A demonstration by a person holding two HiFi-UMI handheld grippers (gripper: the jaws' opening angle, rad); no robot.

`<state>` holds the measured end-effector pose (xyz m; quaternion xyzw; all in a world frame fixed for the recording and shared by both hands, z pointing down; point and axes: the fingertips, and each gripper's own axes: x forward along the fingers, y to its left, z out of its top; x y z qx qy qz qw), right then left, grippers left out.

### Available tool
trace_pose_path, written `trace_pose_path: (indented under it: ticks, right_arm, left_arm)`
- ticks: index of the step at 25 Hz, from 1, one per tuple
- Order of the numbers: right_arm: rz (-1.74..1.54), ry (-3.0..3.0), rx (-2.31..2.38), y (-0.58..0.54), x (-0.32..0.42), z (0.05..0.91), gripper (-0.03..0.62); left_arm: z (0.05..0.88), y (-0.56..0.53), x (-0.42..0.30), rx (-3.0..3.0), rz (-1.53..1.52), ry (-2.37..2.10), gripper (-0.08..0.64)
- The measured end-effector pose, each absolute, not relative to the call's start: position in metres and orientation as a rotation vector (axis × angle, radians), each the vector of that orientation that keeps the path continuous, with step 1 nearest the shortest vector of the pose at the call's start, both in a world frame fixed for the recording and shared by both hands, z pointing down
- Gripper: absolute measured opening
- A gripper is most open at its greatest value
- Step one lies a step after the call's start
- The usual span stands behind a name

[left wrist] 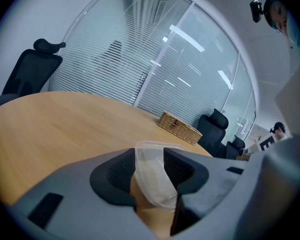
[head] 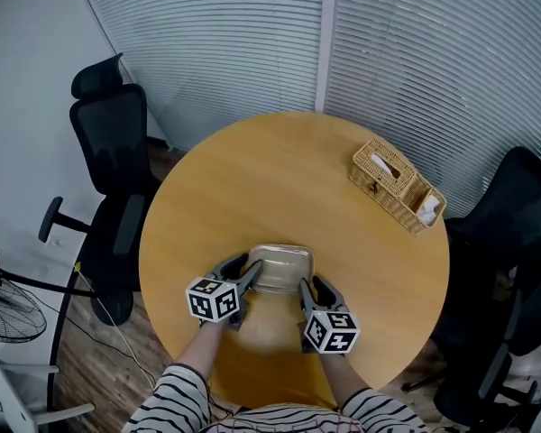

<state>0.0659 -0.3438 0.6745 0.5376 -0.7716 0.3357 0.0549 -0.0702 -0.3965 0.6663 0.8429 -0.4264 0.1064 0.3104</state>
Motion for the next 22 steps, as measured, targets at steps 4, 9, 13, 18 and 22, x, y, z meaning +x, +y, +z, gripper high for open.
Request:
trace_pose_path:
  ticks: [4,9,13,18,22]
  right_arm:
    - [1.029,-2.362,1.677,-0.344,0.071,0.664,0.108]
    - [1.015,-2.368,1.716,-0.34,0.075,0.652,0.063]
    - [0.984,-2.373,1.735,-0.334,0.077,0.64,0.051]
    - [0.963,-2.382,1.744,-0.331,0.077,0.628,0.044]
    - [0.939,-2.398,1.759,-0.314,0.072,0.612,0.043]
  left_arm:
    - [0.658,-0.393,-0.078,2.22,0.241,-1.162,0.145]
    - [0.644,-0.388,-0.084,2.226,0.186,-1.203,0.09]
    - [0.631,-0.382,-0.088,2.226,0.138,-1.228,0.061]
    - [0.618,-0.378,-0.091,2.239,0.11,-1.236,0.044]
    - [0.6,-0.359,-0.096,2.257,0.06,-1.24,0.043]
